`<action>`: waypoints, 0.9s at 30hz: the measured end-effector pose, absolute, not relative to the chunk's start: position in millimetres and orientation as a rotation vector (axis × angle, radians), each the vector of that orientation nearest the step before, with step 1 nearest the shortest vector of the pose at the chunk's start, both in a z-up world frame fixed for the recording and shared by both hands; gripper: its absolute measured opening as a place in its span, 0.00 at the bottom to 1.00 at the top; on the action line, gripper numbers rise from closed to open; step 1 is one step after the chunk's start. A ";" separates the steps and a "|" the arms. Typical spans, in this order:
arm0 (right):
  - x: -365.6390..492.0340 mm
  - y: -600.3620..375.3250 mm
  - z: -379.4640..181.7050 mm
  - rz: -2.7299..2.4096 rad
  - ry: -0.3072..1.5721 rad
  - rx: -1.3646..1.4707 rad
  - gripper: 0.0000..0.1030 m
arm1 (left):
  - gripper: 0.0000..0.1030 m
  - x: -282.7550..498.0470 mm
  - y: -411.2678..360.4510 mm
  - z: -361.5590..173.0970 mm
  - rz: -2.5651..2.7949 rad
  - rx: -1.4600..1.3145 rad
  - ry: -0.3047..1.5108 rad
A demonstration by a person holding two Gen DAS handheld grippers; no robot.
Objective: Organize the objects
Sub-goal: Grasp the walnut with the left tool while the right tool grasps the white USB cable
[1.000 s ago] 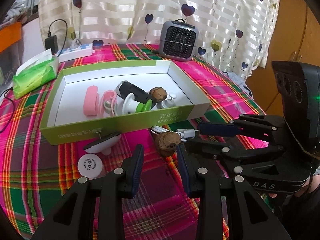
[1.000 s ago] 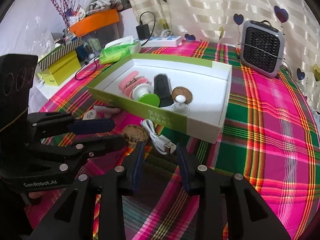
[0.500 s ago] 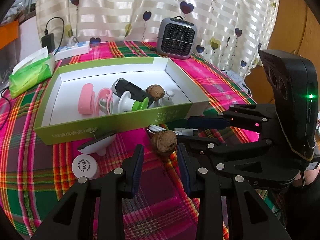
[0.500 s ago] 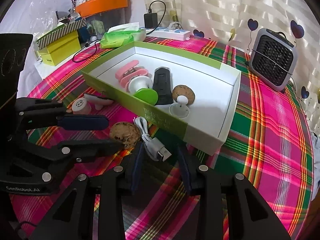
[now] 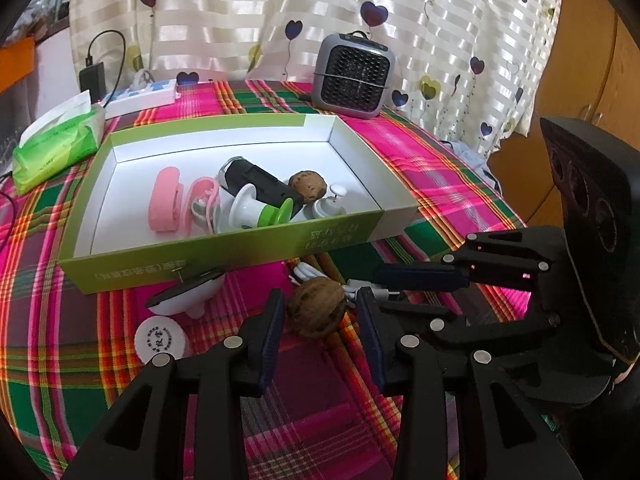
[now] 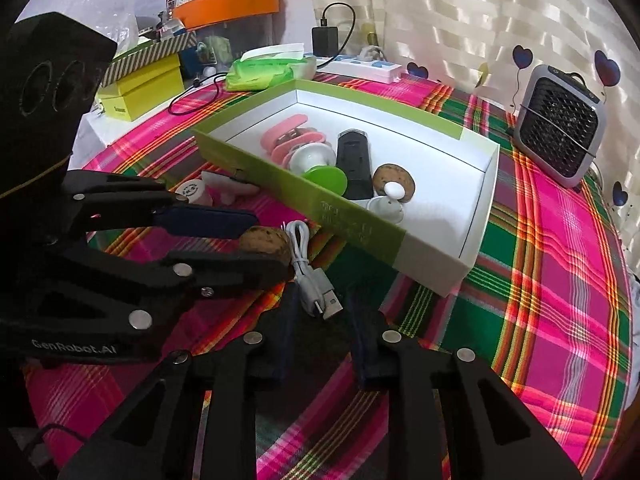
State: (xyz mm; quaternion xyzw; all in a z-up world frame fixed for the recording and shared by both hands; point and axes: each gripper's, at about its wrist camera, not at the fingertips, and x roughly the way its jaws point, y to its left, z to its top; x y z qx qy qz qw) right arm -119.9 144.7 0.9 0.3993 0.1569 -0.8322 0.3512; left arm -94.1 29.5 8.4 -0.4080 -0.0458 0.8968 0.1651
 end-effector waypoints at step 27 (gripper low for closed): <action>-106.7 149.6 10.8 -2.233 0.400 0.947 0.22 | 0.28 -87.0 22.5 13.7 2.597 -1.129 -0.141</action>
